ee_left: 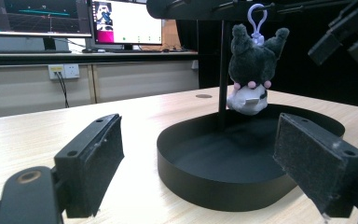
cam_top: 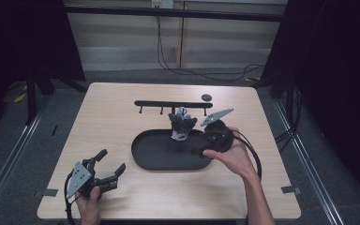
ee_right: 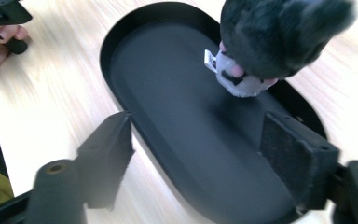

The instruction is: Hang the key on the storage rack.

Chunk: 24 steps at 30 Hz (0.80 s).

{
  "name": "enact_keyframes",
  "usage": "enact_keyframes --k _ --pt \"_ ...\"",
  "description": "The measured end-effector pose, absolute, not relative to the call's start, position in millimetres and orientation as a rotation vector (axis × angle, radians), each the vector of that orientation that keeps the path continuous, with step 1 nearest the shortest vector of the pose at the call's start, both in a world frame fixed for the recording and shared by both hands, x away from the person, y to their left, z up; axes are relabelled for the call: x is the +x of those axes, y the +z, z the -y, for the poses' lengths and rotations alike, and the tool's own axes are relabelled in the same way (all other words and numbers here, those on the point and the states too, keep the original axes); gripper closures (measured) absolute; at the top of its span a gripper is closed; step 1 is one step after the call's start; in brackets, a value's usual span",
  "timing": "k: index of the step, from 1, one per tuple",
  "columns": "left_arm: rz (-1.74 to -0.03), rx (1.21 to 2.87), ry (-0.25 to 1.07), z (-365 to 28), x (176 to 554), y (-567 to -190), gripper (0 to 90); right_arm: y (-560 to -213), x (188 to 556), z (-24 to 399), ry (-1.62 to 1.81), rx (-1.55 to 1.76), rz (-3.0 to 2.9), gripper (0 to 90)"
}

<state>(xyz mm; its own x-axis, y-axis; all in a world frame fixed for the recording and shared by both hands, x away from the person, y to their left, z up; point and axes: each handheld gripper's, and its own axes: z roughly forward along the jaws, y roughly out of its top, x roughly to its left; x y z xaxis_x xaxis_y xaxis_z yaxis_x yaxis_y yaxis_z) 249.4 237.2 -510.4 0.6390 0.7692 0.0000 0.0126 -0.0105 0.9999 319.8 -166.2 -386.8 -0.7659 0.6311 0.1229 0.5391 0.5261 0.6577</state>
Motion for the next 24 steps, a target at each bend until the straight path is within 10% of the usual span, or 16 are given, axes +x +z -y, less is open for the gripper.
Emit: enact_keyframes --k 24 --pt "-0.694 1.473 0.68 -237.1 249.3 -510.4 15.5 -487.2 253.0 204.6 1.235 1.188 -1.907 20.1"
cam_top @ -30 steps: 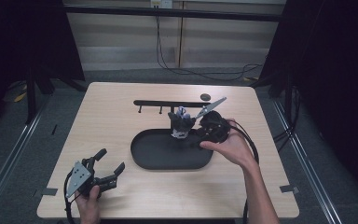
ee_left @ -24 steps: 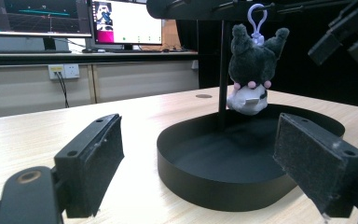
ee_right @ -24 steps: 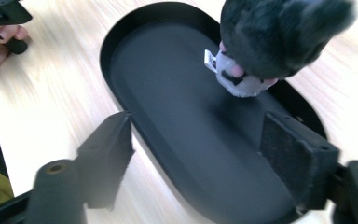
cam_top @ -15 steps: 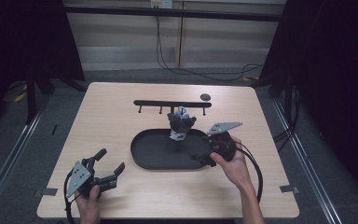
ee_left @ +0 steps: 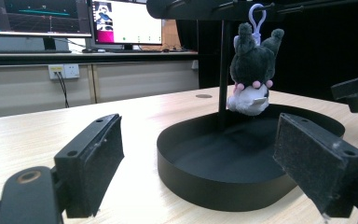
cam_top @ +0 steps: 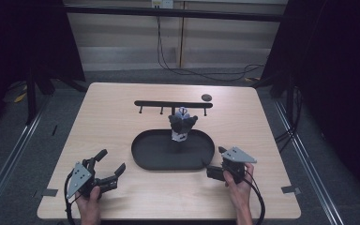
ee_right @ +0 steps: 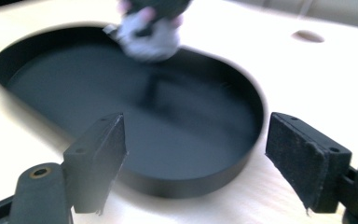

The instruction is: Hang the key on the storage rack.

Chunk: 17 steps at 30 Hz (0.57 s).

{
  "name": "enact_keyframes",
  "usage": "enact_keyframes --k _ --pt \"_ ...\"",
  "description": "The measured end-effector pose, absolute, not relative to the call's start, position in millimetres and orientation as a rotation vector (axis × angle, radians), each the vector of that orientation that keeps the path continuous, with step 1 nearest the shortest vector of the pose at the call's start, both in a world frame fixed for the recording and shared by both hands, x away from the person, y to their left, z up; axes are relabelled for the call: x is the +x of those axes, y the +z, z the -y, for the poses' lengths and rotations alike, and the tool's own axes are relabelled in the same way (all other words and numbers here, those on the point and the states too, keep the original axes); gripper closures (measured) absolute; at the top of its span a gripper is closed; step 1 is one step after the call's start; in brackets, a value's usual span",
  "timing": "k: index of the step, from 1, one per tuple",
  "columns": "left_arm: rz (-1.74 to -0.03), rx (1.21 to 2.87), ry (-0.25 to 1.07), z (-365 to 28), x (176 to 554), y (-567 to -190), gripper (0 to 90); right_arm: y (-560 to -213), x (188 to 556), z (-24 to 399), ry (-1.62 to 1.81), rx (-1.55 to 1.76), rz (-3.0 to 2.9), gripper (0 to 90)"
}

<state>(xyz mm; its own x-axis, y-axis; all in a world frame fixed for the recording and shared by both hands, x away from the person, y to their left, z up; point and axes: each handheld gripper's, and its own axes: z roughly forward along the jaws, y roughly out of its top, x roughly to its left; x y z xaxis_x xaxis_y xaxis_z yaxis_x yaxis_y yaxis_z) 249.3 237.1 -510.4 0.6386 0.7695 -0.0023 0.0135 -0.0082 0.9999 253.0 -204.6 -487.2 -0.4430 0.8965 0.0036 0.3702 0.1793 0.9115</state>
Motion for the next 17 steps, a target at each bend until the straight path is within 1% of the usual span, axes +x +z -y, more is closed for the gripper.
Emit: enact_keyframes --k 5,7,8,10,12,17 --pt "-0.692 1.469 0.674 -236.7 249.4 -510.6 15.4 -505.2 242.5 204.3 1.305 1.147 -1.679 19.7" --pt "-0.692 1.473 0.679 -237.1 249.3 -510.4 15.4 -506.9 237.3 203.7 1.338 1.113 -1.615 15.3" --pt "-0.692 1.475 0.681 -237.2 249.4 -510.4 15.4 -508.3 232.4 205.1 1.371 1.081 -1.566 14.8" --pt "-0.695 1.469 0.67 -236.6 249.1 -510.6 15.4 -508.6 231.4 205.6 1.381 1.079 -1.554 14.4" --pt "-0.694 1.471 0.676 -236.9 249.2 -510.5 15.4 -512.2 221.7 212.4 1.473 1.041 -1.43 14.0" --pt "-0.692 1.47 0.678 -237.0 249.4 -510.6 15.3 -512.5 217.4 208.9 1.445 0.962 -1.441 14.1"
